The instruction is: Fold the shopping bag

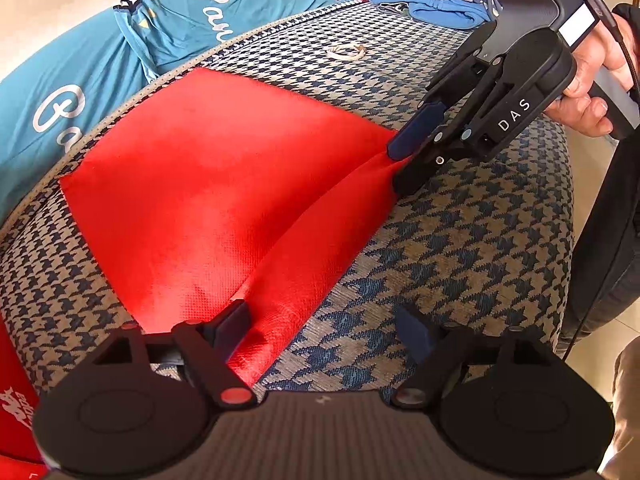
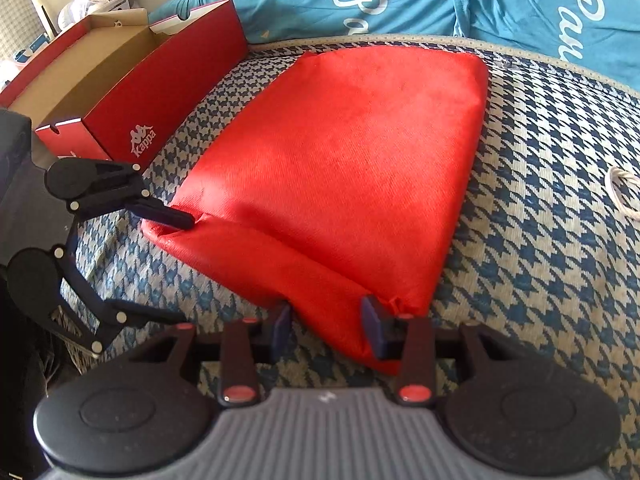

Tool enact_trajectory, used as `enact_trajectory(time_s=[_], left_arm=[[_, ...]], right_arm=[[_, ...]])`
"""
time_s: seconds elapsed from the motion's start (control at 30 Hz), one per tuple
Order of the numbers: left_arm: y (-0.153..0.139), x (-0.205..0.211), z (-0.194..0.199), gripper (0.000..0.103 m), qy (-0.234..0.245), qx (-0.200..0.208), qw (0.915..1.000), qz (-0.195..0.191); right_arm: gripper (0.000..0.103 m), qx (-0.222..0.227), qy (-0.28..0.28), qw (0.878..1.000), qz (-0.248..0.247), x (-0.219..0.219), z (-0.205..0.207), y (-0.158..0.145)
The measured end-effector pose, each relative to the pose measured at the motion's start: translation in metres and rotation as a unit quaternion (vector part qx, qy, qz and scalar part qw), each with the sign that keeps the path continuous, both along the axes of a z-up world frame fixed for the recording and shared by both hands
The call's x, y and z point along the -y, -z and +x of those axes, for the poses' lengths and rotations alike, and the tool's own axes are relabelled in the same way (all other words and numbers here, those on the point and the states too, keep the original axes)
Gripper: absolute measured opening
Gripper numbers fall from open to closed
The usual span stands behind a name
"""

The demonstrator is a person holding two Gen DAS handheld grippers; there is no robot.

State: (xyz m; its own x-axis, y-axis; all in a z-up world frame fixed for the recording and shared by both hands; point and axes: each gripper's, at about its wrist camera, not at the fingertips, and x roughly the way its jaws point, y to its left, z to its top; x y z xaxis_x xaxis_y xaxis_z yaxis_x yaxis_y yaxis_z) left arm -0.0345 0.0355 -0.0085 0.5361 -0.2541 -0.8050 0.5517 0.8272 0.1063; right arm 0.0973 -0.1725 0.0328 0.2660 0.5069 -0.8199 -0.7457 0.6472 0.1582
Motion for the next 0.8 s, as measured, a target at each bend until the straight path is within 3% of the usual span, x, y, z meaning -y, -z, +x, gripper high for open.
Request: enact_trajectory(time_s=[0.03,0.1,0.2,0.3,0.37,0.5,0.67,0.8], left_arm=[[-0.001,-0.004,0.001,0.045,-0.007,0.004,1.0000,0.001],[-0.003,-0.009,0.002,0.033,-0.018,0.008,0.9998,0.003],[-0.003,-0.008,0.001,0.031,-0.025,0.009,0.9996,0.005],[-0.003,-0.009,0.004,0.029,-0.065,0.000,0.9978,-0.014],[-0.003,-0.016,0.009,0.028,-0.097,-0.020,0.9939,-0.048],[-0.006,-0.034,0.032,0.028,-0.155,-0.089,0.9772,-0.114],[-0.005,-0.037,0.043,0.028,-0.162,-0.117,0.9725,-0.120],[-0.002,-0.045,0.049,0.028,-0.181,-0.135,0.9634,-0.144]], right_arm=[[0.037,0.000,-0.001,1.000,0.000,0.000,0.000,0.000],[0.037,0.000,0.000,1.000,0.000,-0.001,0.000,0.000],[0.037,0.003,-0.002,1.000,0.000,-0.002,-0.001,0.000],[0.036,0.019,-0.016,1.000,-0.005,-0.004,-0.005,-0.002],[0.038,0.030,-0.030,0.999,-0.008,-0.004,-0.009,-0.003],[0.040,0.026,-0.046,0.999,0.007,0.001,-0.008,-0.005],[0.045,0.038,-0.074,0.996,0.017,0.004,-0.011,-0.007],[0.049,0.061,-0.100,0.993,0.009,0.002,-0.018,-0.008]])
